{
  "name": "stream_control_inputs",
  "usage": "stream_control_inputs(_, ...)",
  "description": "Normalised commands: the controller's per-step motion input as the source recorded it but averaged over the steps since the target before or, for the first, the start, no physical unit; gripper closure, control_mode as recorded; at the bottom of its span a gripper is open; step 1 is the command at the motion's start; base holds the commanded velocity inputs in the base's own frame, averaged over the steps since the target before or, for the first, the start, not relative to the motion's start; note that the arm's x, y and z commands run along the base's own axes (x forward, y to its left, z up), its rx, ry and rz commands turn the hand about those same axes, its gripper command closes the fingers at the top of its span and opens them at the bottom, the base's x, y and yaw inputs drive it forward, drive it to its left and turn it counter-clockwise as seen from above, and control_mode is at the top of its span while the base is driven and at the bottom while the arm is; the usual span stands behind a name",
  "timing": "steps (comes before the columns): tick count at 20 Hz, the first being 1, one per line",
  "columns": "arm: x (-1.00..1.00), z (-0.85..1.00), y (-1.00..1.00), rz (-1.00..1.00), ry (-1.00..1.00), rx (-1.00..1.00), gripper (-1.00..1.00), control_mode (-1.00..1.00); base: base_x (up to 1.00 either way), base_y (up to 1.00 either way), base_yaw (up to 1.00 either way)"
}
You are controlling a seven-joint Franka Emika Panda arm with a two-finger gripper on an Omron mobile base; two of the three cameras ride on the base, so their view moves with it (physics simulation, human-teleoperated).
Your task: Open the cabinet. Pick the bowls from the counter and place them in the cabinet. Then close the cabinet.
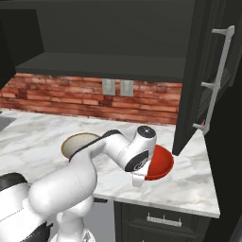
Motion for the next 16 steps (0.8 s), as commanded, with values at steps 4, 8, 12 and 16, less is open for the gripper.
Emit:
stream_control_inputs(4, 0.44, -0.34, -0.3, 0.0, 0.02, 0.05, -1.0, -1.0, 0.0, 0.0, 0.0)
stream_control_inputs(8, 0.34, -0.47, -0.32, 0.0, 0.05, 0.05, -1.0, -1.0, 0.0, 0.0, 0.0)
stream_control_inputs(12, 0.41, -0.49, -0.15, 0.0, 0.05, 0.03, -1.0, -1.0, 0.0, 0.0, 0.0)
stream_control_inputs(16, 0.37, -0.49, -0.03, 0.0, 0.05, 0.02, -1.0, -1.0, 0.0, 0.0, 0.0)
